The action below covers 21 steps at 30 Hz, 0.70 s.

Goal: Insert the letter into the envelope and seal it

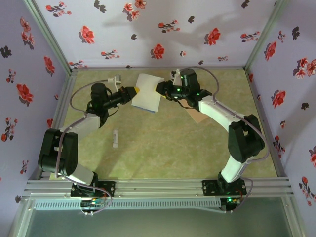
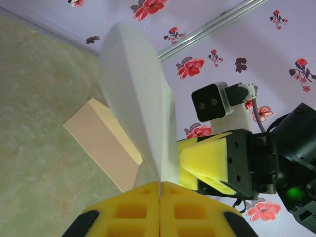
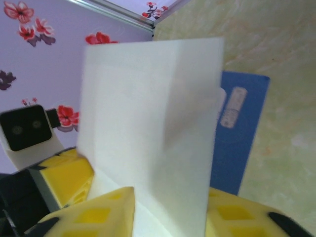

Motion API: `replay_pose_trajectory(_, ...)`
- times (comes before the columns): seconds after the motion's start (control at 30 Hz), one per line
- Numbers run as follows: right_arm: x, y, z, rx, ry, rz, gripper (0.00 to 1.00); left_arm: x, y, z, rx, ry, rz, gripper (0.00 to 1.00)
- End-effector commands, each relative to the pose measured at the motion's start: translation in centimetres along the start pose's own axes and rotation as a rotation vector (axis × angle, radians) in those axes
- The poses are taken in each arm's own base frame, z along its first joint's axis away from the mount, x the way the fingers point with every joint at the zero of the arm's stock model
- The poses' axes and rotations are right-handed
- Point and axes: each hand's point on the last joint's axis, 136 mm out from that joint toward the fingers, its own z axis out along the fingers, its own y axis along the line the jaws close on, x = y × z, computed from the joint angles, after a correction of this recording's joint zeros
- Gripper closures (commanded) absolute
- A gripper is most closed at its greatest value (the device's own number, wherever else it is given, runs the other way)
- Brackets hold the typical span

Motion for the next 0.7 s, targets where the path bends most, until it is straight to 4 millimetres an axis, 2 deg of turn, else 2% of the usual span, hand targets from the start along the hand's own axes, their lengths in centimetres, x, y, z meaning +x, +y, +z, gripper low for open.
replay_pose_trajectory(0.0, -0.5, 0.8, -1.3, -0.024, -0.028, -0.016, 0.51, -1.2, -2.2, -0.3, 0.042, -0.013, 0.066, 0.95)
replay_pose_trajectory(0.2, -0.8, 1.3, -2.4, -0.102, -0.045, -0.008, 0.28, -1.5, -2.9, -0.5, 0.052, -0.022, 0.078, 1.00)
replay_pose_trajectory(0.3, -0.4, 1.4, -2.9, -0.127, -0.043, -0.027, 0.25, -1.7, -3.1, -0.6, 0.056, -0.029, 0.085, 1.00)
replay_pose_trajectory(0.5, 1.1, 1.3, -3.0, -0.216, -0.034, -0.042, 0.25, -2.4, -3.3, -0.5, 0.063, -0.063, 0.061, 1.00)
replay_pose_trajectory(0.67, 1.6, 1.3, -3.1, -0.286, -0.059, -0.033, 0.24, -3.2, -3.4, -0.9, 0.065, -0.125, 0.030, 1.00)
